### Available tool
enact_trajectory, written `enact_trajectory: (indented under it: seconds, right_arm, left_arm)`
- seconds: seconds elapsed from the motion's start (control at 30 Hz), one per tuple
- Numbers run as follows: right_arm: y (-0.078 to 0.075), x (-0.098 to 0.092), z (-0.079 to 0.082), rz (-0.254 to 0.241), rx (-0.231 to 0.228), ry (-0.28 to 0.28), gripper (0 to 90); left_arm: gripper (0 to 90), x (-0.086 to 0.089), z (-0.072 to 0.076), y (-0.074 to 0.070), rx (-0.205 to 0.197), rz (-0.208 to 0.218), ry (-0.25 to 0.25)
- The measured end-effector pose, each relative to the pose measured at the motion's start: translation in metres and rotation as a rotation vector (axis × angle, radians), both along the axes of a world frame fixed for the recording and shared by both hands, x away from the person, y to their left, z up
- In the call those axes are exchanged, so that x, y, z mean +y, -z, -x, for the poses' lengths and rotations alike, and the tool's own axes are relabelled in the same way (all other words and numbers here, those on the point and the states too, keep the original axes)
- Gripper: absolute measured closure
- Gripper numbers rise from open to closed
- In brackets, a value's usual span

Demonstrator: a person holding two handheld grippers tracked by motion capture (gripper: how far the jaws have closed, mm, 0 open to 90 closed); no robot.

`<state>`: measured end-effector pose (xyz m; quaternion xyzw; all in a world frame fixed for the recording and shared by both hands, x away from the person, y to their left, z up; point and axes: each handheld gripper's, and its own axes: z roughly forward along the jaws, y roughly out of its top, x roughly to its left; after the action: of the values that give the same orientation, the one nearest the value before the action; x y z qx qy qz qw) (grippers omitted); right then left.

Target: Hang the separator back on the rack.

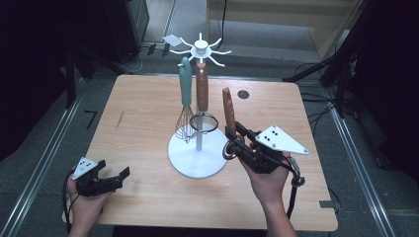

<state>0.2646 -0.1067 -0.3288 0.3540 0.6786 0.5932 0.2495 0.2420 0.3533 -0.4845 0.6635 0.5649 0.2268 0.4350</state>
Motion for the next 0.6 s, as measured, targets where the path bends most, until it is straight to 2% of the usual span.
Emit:
enact_trajectory:
  seconds: [0.6]
  right_arm:
    - [-0.013, 0.005, -0.001, -0.012, -0.026, -0.010, 70.5]
  left_arm:
    - [0.0, 0.000, 0.001, 0.000, -0.007, -0.008, -0.005]
